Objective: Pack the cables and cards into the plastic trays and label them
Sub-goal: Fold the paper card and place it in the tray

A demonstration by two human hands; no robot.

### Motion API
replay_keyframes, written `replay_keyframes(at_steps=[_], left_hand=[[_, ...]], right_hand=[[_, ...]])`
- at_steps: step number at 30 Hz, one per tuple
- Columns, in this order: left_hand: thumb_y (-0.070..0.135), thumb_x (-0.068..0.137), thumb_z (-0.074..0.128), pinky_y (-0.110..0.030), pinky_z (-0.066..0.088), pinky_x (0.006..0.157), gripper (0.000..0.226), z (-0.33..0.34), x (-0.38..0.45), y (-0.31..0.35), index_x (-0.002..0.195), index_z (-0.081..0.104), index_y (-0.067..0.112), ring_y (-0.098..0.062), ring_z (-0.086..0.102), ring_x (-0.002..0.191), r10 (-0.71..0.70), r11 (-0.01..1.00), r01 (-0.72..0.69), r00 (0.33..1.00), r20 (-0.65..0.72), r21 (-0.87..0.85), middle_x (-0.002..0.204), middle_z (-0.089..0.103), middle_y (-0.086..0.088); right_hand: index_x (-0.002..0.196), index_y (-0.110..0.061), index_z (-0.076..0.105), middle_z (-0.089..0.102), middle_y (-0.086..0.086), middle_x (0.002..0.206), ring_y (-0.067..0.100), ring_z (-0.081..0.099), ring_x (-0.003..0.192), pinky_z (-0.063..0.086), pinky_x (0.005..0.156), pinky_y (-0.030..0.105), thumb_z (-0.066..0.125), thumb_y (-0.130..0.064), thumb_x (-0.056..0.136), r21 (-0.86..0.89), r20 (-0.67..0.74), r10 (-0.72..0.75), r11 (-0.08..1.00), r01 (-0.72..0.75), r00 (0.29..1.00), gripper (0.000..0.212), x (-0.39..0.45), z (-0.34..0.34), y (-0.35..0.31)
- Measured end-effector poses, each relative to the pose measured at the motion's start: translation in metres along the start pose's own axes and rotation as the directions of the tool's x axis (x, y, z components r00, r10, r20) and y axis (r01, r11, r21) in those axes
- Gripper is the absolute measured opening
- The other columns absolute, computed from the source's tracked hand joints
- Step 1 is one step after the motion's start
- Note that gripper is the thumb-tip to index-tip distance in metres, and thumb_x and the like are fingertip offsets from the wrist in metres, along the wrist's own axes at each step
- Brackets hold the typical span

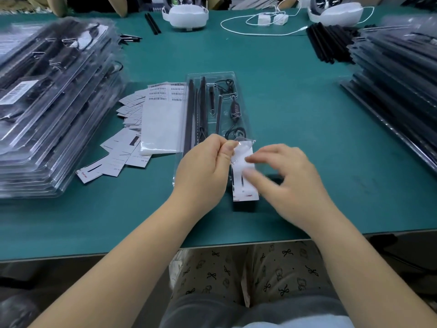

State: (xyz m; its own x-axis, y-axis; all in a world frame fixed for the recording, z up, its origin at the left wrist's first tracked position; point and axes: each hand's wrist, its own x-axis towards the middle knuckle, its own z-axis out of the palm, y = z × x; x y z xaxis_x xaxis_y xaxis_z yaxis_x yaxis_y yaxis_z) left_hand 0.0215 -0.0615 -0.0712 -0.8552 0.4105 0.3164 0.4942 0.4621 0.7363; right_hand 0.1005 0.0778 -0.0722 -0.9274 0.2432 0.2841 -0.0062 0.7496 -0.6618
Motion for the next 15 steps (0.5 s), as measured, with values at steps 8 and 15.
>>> replay_keyframes(at_steps=[8,15], left_hand=[[0.027,0.101,0.042,-0.043,0.044,0.069,0.024,0.0,-0.001,0.0,0.085,0.055,0.015,-0.019,0.056,0.073,0.0,1.0,0.0,1.0,-0.01,-0.004,0.072,0.061,0.003],[0.029,0.101,0.04,-0.045,0.045,0.071,0.027,0.0,-0.001,0.001,0.088,0.057,0.013,-0.019,0.057,0.075,-0.011,1.0,0.011,1.0,-0.013,-0.006,0.073,0.062,-0.001]], right_hand=[[0.102,-0.022,0.075,0.067,-0.005,0.11,0.014,0.06,0.095,0.042,0.087,0.018,0.067,-0.014,0.086,0.013,-0.065,-0.159,0.987,0.16,0.985,0.019,-0.021,-0.009,0.003],[0.092,-0.031,0.072,0.066,-0.027,0.108,-0.006,0.061,0.103,0.042,0.092,0.009,0.067,0.005,0.082,0.37,-0.237,0.028,0.927,0.063,0.971,0.038,-0.034,-0.013,0.008]])
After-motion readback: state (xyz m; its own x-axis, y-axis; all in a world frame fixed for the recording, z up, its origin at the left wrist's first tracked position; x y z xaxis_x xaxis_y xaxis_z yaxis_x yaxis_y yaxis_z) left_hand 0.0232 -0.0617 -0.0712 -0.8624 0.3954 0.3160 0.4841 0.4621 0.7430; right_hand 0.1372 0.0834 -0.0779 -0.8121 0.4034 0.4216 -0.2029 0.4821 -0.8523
